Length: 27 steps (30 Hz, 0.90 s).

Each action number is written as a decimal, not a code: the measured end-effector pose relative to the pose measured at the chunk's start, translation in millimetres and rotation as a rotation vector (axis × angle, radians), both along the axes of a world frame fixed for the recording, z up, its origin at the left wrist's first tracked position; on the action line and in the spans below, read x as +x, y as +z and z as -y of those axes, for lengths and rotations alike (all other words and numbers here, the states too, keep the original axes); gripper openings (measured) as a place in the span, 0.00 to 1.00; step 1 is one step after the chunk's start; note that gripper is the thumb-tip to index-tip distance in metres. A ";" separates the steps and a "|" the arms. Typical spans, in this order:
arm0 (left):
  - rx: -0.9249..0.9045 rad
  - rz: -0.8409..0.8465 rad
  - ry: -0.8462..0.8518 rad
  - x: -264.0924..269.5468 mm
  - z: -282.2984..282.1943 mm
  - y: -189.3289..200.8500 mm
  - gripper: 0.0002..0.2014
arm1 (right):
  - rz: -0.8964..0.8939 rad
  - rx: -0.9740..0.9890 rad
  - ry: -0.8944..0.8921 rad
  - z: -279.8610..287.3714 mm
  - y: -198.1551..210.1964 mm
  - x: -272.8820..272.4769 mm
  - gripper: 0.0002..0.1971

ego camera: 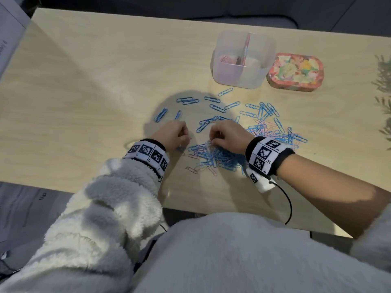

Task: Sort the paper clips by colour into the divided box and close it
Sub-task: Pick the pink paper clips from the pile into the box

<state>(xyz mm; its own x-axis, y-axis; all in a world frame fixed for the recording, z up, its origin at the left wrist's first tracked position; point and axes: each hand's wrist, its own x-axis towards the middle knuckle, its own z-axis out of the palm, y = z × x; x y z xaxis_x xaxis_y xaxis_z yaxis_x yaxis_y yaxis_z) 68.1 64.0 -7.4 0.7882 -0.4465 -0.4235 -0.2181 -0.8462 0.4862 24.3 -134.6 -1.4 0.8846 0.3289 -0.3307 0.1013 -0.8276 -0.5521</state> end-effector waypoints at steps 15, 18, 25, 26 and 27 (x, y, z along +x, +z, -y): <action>-0.091 0.384 0.023 120.6 128.2 68.4 0.12 | 0.029 0.206 -0.342 49.6 6.5 -22.5 0.06; -0.058 0.419 0.002 130.9 141.6 64.4 0.13 | 0.014 0.238 -0.412 52.6 6.2 -24.5 0.12; -0.196 0.448 -0.087 115.9 131.8 58.7 0.17 | -0.219 0.530 -0.729 46.8 5.2 -12.9 0.16; -0.242 0.502 -0.090 108.4 123.0 57.2 0.16 | -0.247 0.561 -0.765 44.1 4.1 -10.4 0.16; -0.270 0.553 -0.092 100.1 113.6 55.6 0.15 | -0.244 0.559 -0.777 42.3 2.9 -7.5 0.17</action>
<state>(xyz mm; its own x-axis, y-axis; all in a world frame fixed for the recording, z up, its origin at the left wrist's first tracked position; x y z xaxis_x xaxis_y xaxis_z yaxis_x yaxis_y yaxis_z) 168.2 -49.6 48.2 0.8117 -0.5576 0.1739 -0.5653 -0.6750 0.4741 16.8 -176.9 1.5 0.8488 -0.1499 -0.5070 -0.5287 -0.2298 -0.8171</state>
